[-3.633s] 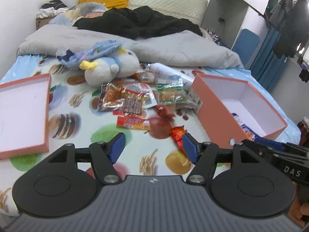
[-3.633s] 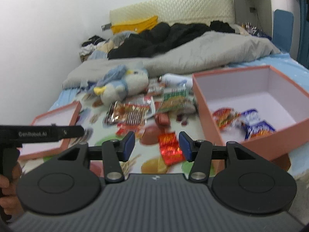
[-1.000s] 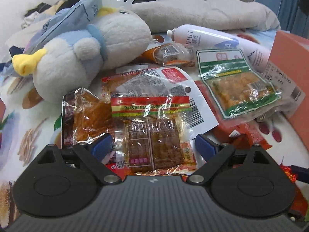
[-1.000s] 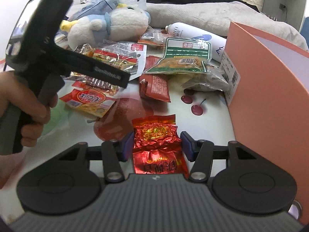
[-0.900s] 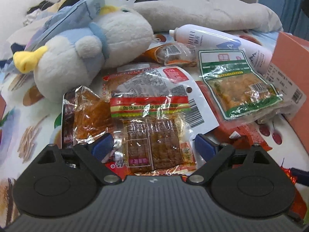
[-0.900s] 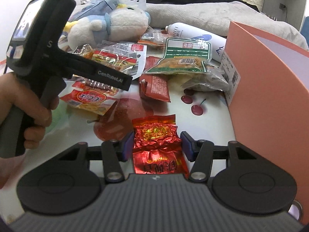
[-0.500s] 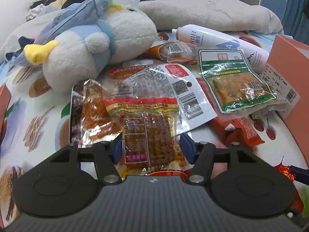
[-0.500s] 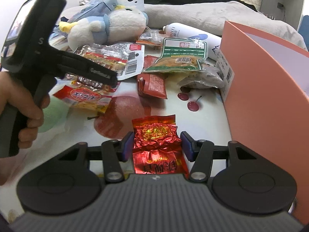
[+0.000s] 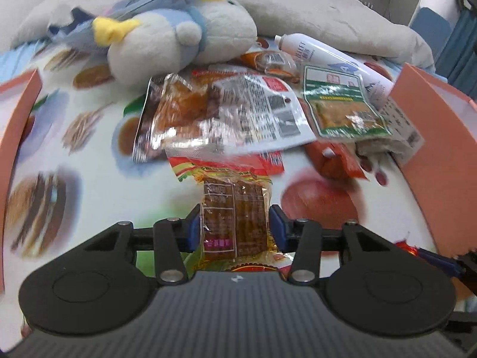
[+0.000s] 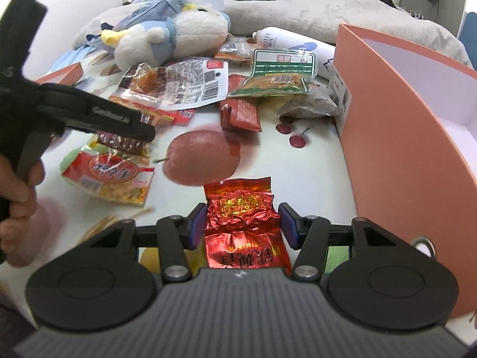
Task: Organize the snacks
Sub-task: 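Grasp the red foil packet with the right tool while the left tool grasps the brown strip pack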
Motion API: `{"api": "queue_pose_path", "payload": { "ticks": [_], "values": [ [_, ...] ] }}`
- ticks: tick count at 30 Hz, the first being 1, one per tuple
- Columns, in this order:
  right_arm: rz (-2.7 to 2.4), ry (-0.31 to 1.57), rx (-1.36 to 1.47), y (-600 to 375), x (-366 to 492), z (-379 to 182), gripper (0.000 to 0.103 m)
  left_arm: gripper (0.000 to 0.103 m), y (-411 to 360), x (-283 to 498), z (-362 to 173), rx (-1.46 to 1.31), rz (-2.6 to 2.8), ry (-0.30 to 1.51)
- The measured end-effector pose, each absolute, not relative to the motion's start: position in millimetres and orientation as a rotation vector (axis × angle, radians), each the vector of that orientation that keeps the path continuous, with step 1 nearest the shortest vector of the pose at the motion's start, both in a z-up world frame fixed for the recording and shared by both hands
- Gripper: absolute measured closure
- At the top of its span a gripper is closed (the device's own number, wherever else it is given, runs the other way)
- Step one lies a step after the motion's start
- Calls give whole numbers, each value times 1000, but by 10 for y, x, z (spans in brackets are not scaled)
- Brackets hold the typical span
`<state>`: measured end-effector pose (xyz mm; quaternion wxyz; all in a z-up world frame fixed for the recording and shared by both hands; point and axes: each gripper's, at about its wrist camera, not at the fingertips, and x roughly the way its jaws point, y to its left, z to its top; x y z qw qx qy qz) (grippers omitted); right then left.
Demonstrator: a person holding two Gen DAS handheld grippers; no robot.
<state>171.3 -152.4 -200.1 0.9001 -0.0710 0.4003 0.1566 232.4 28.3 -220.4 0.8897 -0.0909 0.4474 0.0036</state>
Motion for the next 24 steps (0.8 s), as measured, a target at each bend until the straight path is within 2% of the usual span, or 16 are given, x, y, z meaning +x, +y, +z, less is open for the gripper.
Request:
{"api": "queue_pose_path", "payload": {
  "ticks": [12, 24],
  "values": [
    [310, 853, -37, -1609, 1382, -1698, 48, 51, 240, 1545, -1902, -258, 0, 928],
    [307, 804, -43, -1713, 1256, -1343, 48, 51, 270, 1246, -1503, -347, 40, 850]
  ]
}}
